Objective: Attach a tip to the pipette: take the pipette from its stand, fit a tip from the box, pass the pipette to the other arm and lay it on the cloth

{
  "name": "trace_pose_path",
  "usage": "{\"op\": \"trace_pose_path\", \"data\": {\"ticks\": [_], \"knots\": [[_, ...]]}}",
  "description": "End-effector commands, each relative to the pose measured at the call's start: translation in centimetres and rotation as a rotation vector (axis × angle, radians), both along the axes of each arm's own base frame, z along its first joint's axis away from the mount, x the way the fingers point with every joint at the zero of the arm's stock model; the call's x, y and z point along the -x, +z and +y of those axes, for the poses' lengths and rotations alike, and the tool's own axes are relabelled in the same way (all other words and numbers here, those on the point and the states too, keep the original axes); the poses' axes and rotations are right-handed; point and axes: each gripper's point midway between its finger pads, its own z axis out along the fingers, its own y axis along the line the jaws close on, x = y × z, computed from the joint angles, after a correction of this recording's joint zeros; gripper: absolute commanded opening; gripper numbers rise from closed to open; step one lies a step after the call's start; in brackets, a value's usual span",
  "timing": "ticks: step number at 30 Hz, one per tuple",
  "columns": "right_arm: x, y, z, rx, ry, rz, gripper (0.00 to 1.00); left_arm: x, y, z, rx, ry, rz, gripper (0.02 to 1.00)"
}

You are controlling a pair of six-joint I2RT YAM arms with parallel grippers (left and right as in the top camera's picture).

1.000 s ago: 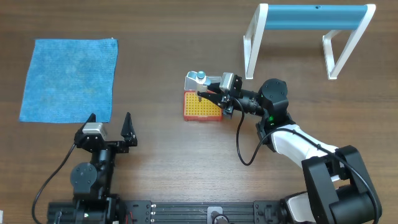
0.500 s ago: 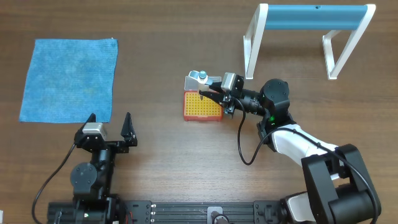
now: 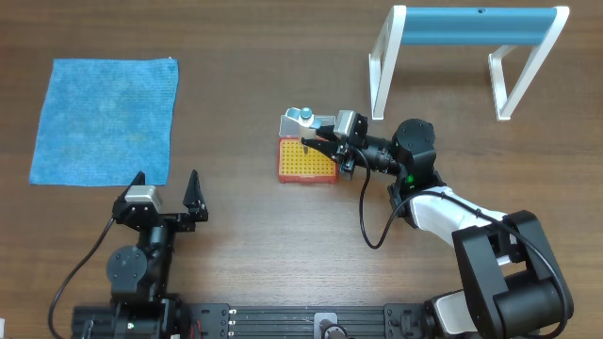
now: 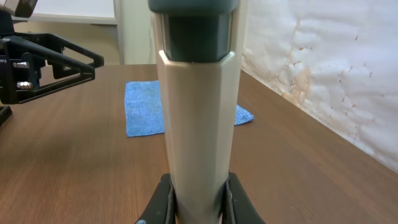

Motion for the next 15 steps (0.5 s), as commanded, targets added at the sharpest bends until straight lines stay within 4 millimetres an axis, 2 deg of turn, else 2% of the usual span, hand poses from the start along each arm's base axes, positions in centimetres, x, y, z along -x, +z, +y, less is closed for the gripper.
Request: {"op": "trace_pose_path", "data": {"ticks": [1,15], "knots": [[0.01,-0.59,-0.14,0.007,-0.004,0.002,0.077,0.04,-0.08,0.11,-0.014,0.007,0.002,0.998],[-0.04,-1.24,-0.02,0.011,-0.002,0.019,0.077,0.04,-0.08,0.11,-0.014,0.007,0.002,1.000]]}}
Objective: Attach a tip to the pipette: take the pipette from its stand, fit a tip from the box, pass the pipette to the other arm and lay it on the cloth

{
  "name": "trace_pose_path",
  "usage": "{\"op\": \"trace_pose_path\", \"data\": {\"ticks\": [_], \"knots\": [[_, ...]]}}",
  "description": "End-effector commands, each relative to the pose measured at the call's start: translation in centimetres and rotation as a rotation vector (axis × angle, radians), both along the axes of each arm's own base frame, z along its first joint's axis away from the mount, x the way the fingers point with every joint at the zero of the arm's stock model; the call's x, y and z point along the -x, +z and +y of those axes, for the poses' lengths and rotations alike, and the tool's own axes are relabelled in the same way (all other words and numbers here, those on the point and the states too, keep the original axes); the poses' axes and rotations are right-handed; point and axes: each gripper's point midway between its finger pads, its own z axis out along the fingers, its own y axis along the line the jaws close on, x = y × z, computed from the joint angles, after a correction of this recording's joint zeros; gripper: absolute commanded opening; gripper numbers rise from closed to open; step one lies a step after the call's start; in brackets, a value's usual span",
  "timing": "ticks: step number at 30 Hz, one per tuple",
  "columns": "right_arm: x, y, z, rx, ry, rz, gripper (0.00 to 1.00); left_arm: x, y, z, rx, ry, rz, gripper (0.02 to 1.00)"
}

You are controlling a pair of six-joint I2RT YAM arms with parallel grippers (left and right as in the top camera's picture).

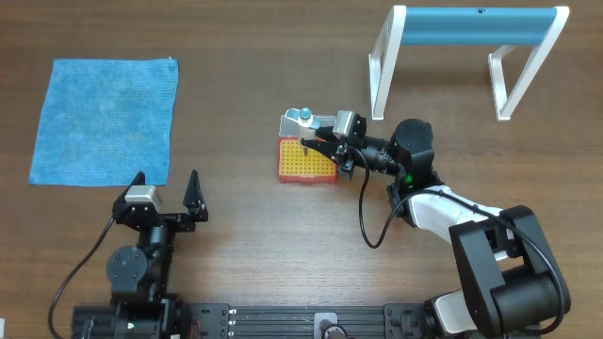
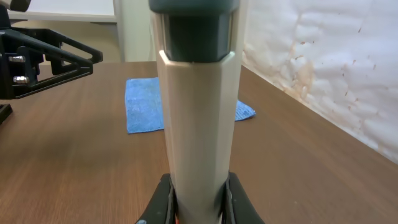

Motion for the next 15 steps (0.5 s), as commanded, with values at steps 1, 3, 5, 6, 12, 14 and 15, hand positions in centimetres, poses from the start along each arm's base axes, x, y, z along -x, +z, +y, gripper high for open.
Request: {"op": "trace_pose_path", "data": {"ticks": [1,3,5,6,12,14,15], "knots": [[0.1,-0.5,-0.1,0.006,-0.002,0.002,0.077,0.0,-0.1,0.1,-0.014,0.007,0.002,1.000],[0.1,-0.6,0.0,0.007,0.000,0.004,0.077,0.0,-0.1,0.1,-0.014,0.007,0.002,1.000],[0.1,-0.9,0.1,0.009,0.002,0.011,0.077,0.0,-0.1,0.1,-0.014,0.007,0.002,1.000],[0.2,-1.1,0.2,0.011,0.004,0.018,0.075,0.0,-0.1,0.1,-0.014,0.007,0.002,1.000],[0.1,-2.3,0.4,0.018,0.011,0.040,0.077,0.0,-0.1,0.1,-0.014,0.007,0.002,1.000],[0.1,-2.5,0.4,0.019,0.011,0.046,0.077,0.0,-0.1,0.1,-0.014,0.007,0.002,1.000],[0.1,-2.5,0.4,0.019,0.011,0.046,0.080,0.0,-0.1,0.1,-0.014,0.007,0.002,1.000]]}}
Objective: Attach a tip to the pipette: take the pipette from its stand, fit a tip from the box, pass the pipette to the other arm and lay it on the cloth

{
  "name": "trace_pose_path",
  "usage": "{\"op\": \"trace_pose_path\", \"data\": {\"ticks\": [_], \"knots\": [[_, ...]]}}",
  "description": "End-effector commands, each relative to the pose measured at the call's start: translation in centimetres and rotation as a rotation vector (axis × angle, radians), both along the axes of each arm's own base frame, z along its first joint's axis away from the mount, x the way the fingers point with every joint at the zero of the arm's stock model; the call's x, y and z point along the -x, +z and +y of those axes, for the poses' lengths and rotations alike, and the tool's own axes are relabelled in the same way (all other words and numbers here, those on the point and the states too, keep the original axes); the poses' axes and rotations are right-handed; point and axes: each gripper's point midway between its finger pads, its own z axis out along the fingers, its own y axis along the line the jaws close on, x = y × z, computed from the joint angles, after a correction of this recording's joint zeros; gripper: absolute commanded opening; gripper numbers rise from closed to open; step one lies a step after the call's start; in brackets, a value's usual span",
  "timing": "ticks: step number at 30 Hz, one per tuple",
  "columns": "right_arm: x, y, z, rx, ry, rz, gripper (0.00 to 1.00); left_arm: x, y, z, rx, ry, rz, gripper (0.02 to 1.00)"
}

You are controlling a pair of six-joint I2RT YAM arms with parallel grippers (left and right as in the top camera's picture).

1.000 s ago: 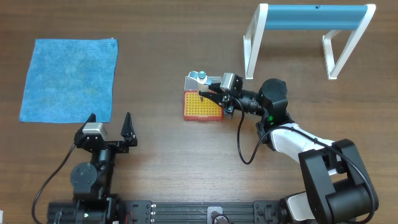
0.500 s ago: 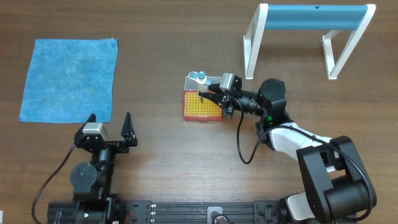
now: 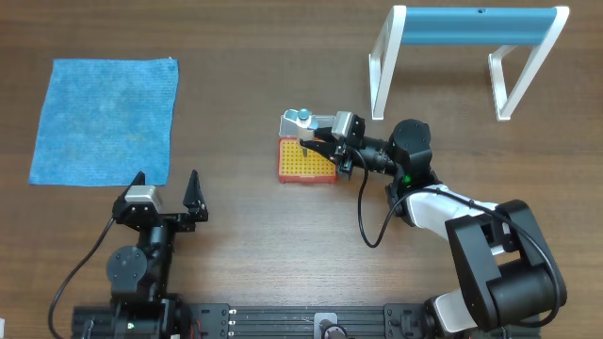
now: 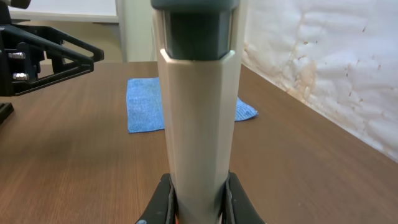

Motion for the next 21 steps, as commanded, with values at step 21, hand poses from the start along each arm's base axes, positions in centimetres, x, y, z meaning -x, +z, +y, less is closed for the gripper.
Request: {"op": "trace_pose_path", "data": {"ticks": [21], "knots": [[0.24,-2.78,-0.11,0.041,-0.014,0.040,0.077,0.04,-0.08,0.11,-0.014,0.007,0.002,1.000]]}}
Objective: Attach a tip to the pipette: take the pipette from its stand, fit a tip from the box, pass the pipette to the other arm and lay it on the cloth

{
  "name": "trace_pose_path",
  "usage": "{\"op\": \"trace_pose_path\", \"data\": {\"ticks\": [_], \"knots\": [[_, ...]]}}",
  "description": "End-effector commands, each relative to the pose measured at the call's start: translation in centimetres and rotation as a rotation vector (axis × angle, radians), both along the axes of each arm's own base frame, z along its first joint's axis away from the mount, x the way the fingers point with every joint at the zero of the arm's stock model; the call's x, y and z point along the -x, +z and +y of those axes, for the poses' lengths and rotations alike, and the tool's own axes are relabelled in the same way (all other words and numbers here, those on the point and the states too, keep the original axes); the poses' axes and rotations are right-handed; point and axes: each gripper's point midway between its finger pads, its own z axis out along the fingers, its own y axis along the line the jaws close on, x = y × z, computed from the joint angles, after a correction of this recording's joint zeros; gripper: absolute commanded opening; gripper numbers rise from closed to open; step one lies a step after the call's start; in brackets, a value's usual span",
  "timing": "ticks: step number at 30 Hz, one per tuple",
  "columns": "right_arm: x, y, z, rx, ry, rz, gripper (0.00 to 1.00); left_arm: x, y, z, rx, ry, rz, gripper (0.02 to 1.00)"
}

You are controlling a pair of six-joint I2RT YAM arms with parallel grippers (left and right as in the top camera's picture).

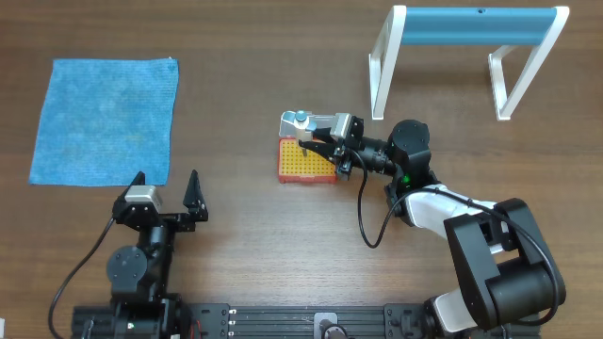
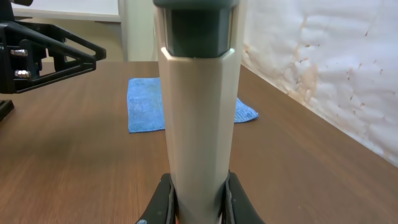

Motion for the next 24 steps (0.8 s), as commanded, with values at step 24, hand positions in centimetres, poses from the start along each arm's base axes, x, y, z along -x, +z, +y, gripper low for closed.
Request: {"op": "trace_pose_path", "data": {"ticks": [24], "knots": [[0.2,0.2,-0.5,-0.019,-0.033,0.047,0.080,0.0,-0.1,0.1,-0.014,0.007,0.002,1.000]]}}
